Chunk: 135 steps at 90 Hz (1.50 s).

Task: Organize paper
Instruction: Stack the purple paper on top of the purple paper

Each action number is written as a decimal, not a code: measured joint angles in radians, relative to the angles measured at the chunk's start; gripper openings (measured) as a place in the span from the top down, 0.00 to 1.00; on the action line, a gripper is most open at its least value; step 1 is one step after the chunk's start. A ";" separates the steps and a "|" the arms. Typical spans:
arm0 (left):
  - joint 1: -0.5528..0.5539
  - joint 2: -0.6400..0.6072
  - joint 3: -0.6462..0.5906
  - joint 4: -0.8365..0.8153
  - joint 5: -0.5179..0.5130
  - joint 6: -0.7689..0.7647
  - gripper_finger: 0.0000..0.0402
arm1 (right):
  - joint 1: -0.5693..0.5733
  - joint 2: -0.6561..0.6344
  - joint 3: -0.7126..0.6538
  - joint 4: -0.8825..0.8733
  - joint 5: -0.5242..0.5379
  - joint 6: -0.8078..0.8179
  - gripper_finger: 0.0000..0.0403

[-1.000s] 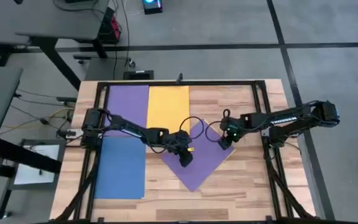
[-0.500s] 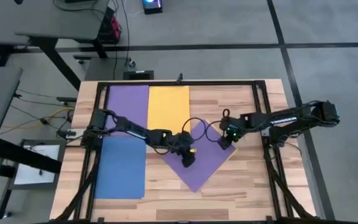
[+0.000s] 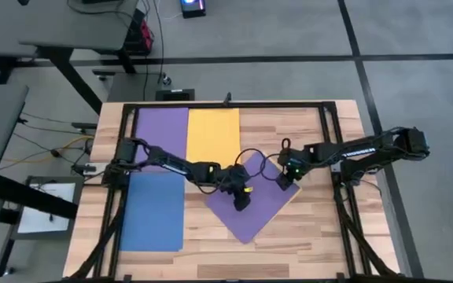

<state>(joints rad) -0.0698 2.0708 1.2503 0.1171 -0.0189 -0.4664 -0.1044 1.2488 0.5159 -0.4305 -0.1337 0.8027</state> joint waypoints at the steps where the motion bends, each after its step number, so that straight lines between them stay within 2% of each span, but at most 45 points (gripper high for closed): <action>1: 0.001 0.000 0.000 0.000 0.000 0.005 0.80 | 0.000 0.000 0.000 0.000 0.000 0.001 0.55; 12: 0.006 0.000 0.000 -0.007 -0.001 0.018 0.80 | 0.001 0.000 0.000 -0.001 0.000 0.012 0.55; 31: -0.001 0.000 0.000 -0.015 0.000 -0.074 0.80 | 0.028 0.000 0.000 -0.003 -0.027 -0.012 0.55; 55: -0.012 -0.001 0.000 0.007 -0.002 -0.022 0.80 | 0.039 0.000 0.000 -0.002 -0.030 -0.025 0.55; 73: -0.020 -0.001 0.000 0.045 -0.005 -0.134 0.80 | 0.056 0.000 0.000 0.001 -0.031 0.063 0.55; 88: -0.040 -0.002 0.000 0.058 0.001 0.056 0.80 | 0.072 0.000 0.000 0.000 -0.030 0.111 0.55; 101: -0.038 0.019 0.001 0.074 -0.003 0.094 0.80 | 0.072 0.000 0.000 -0.004 0.007 0.115 0.55; 118: -0.055 0.102 0.002 0.177 -0.042 -0.027 0.80 | 0.073 0.000 -0.001 -0.057 0.025 0.116 0.56; 135: -0.074 0.120 0.003 0.206 -0.053 -0.111 0.80 | 0.083 0.000 -0.001 -0.011 -0.049 0.052 0.57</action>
<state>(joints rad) -0.1435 2.1910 1.2530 0.3231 -0.0721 -0.5774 -0.0214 1.2491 0.5152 -0.4418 -0.1822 0.8549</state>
